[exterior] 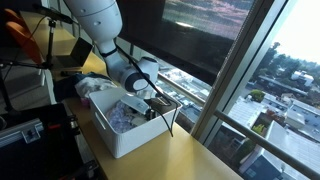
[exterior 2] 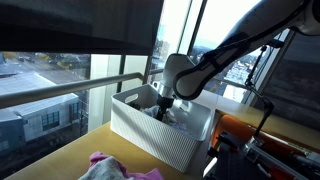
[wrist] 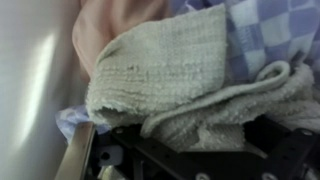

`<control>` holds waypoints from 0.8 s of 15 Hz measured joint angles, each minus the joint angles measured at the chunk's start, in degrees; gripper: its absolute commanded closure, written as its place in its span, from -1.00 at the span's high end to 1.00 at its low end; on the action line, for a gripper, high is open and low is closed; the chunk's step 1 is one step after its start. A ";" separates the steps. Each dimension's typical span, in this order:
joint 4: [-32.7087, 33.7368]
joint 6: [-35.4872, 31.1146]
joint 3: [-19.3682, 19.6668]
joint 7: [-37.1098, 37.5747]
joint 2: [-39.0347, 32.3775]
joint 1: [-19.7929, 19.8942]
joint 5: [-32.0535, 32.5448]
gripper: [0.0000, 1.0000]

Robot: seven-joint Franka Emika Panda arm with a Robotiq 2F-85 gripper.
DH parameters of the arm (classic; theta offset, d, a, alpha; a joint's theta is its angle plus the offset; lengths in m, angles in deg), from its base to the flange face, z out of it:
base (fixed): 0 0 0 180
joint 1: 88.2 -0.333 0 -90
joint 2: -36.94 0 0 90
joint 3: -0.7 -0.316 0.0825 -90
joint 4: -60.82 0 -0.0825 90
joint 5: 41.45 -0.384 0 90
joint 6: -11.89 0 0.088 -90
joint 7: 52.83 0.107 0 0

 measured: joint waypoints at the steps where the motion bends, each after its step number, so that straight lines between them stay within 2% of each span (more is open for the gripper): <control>1: 0.33 0.17 -0.01 0.00 -0.06 -0.04 0.30 0.02; 4: 0.24 1.83 -0.06 0.09 1.61 -0.34 0.46 -0.43; 7: -2.26 5.11 -0.83 0.35 7.18 -0.48 0.28 -0.87; 8: -3.72 6.10 -1.28 0.46 9.94 -0.49 0.13 -0.94; 9: -5.07 7.17 -1.74 0.69 12.77 -0.50 -0.13 -0.87; 12: -7.63 10.24 -2.80 1.32 21.29 -0.82 -1.19 -0.88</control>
